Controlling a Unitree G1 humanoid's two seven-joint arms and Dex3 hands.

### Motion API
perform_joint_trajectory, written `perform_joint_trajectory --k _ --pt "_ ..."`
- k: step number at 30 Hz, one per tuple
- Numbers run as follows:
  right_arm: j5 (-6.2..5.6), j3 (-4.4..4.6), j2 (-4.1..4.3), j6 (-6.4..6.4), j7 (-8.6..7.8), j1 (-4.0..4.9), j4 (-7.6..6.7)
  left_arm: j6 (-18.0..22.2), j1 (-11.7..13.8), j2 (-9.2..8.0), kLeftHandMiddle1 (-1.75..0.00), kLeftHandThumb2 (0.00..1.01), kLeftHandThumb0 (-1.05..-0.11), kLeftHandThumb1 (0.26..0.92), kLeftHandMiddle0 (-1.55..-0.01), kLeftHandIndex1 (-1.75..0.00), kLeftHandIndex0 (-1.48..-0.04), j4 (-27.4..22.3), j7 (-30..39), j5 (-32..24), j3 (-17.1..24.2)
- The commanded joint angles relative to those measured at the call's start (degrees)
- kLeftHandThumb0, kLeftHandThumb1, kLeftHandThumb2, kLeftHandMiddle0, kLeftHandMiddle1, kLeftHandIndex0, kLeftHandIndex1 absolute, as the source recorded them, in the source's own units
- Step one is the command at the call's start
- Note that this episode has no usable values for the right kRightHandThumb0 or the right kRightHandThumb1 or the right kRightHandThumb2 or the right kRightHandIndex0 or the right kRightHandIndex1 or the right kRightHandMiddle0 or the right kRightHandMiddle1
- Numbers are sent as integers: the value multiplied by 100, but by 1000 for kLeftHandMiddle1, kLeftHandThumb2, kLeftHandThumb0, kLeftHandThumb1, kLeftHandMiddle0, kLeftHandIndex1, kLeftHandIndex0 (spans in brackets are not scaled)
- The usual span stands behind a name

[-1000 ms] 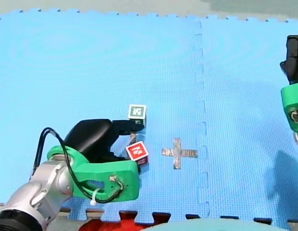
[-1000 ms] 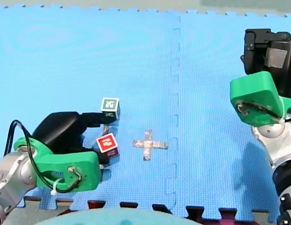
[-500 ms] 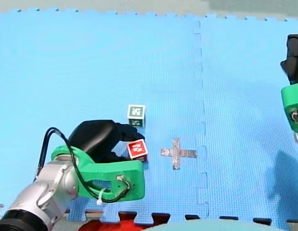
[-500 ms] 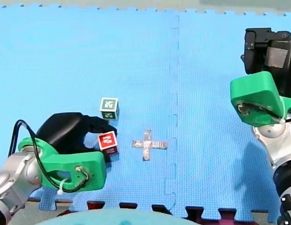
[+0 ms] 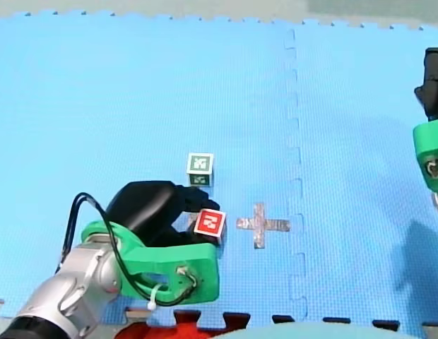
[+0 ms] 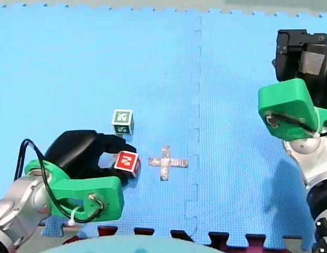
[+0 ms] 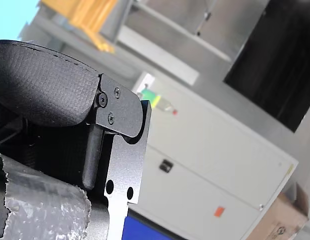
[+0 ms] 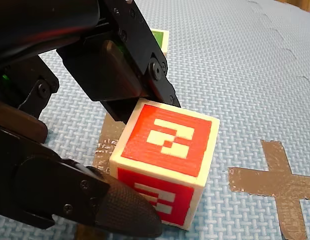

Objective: Stack cube left

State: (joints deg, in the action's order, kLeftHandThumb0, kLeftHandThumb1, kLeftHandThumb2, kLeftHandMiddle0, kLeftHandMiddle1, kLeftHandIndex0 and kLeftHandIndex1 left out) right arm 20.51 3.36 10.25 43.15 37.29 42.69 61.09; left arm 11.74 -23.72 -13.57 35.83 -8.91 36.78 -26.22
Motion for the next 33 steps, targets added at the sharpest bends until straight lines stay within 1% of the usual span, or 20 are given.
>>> perform_joint_trajectory --k 1,4,7,8,11,13,15,17,19,24,27,33 --pt "-11 -9 9 -34 3 -4 -20 -48 43 -11 -1746 7 -460 832 -835 -74 -1266 -36 42 33 -18" --pt "4 1 0 -51 24 -4 -2 -105 34 11 -1746 6 -462 833 -831 -68 -1261 -116 66 29 -13" --pt "18 12 -15 -64 50 -5 15 -25 7 6 -1746 5 -463 833 -827 -64 -1259 -220 15 19 7" --pt "21 15 -20 -65 58 -6 18 21 14 -14 -1746 5 -464 833 -826 -63 -1259 -322 9 17 18" --pt "19 18 -22 -53 66 -6 41 -29 86 -104 -1746 3 -466 830 -824 -65 -1269 -1021 228 16 71" --pt "16 18 -24 -44 67 -9 65 -374 204 -134 -1746 1 -468 822 -840 -65 -1281 -1737 625 -14 137" --pt "19 22 -35 -34 78 -24 78 -985 288 -102 -1746 0 -469 813 -862 -63 -1290 -2412 1223 -69 193" --pt "20 26 -45 -26 87 -39 91 -1419 308 -57 -1746 0 -470 809 -873 -62 -1294 -2767 1591 -72 220" --pt "15 24 -51 -12 86 -49 110 -1587 313 -31 -1746 0 -470 804 -885 -59 -1296 -2889 1706 -52 230" --pt "-36 1 -91 -4 44 -58 136 -1695 322 3 -1746 0 -472 794 -913 -50 -1299 -2917 1691 30 215" --pt "-75 -17 -113 -5 3 -54 150 -1819 279 31 -1746 0 -463 791 -918 -47 -1301 -2944 1760 86 172" --pt "-126 -34 -126 22 -63 -24 219 -2008 224 111 -1746 0 -461 787 -944 -40 -1307 -2919 1833 180 80"
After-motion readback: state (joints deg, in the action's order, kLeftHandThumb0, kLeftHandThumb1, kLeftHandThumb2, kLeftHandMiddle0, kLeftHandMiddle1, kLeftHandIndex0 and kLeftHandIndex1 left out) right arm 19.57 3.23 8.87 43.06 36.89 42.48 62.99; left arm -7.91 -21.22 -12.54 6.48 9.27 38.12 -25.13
